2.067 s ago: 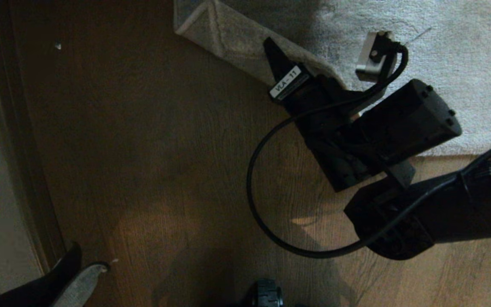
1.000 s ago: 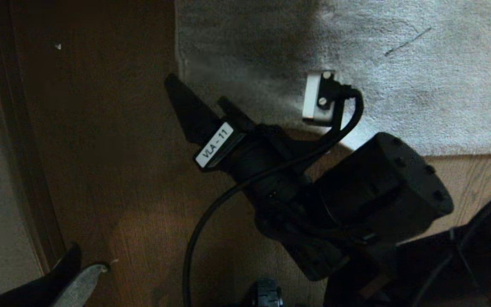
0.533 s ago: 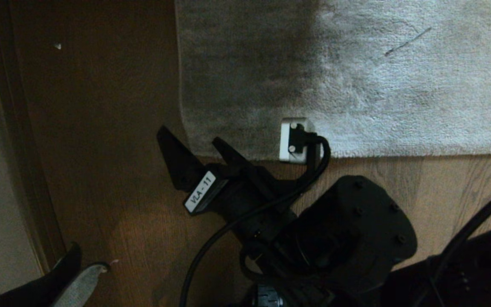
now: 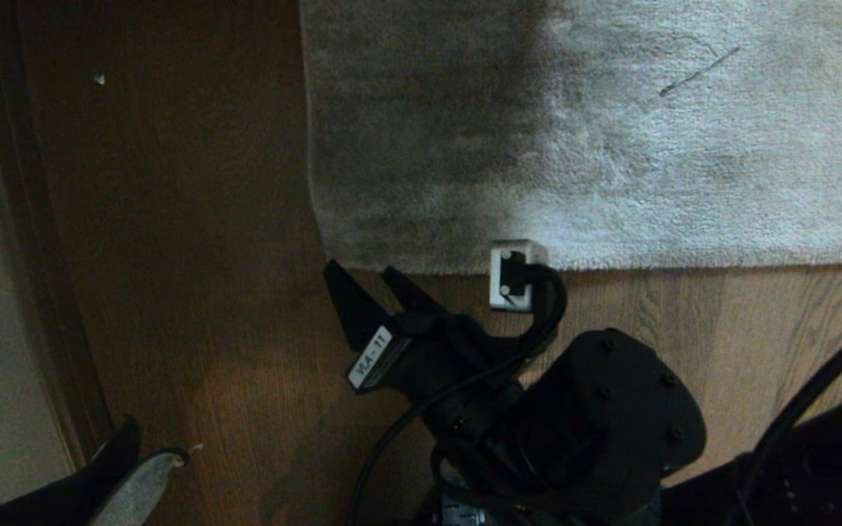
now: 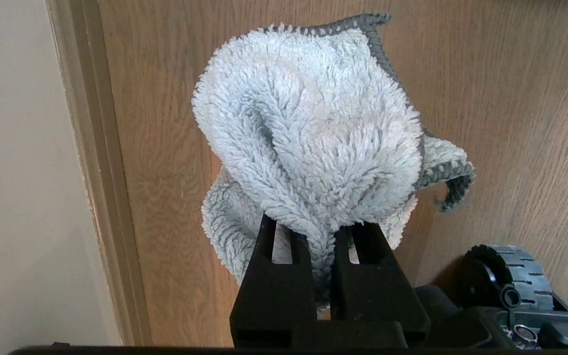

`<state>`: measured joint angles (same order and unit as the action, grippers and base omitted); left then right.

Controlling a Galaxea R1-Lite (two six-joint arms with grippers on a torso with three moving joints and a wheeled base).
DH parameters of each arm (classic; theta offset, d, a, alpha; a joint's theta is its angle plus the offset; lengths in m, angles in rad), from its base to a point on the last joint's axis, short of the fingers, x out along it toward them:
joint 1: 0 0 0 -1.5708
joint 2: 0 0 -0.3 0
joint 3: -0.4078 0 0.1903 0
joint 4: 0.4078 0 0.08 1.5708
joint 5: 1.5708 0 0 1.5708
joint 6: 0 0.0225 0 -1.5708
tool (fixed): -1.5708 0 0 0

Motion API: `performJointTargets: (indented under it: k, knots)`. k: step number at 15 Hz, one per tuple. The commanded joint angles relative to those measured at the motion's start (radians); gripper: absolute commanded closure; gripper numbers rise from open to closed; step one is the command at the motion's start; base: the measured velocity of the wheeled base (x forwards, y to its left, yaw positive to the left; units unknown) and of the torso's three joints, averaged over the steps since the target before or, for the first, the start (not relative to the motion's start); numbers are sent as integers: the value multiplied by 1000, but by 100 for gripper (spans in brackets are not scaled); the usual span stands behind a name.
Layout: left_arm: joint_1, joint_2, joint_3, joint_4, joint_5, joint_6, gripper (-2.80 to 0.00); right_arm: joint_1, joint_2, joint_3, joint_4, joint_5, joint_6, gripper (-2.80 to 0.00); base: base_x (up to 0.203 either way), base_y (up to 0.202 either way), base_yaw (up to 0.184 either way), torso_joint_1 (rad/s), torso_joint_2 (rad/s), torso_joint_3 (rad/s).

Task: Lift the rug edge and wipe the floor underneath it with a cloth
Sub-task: Lay down the carpet

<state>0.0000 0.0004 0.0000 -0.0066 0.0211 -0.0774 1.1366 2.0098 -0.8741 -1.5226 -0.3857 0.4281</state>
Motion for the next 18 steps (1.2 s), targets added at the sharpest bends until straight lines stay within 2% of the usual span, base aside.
performJointTargets:
  k: [1,9,18]
  knots:
    - [0,0,0,0,0,-1,0,-21,-2,28,-47,-4,3,0,0,0,0,0,0,0]
    - [0,0,0,0,0,-1,0,-161,-11,58,-47,-30,-7,0,0,0,0,0,0,0]
    - [0,0,0,0,0,-1,0,-226,103,27,-47,-61,-7,0,0,0,0,0,0,0]
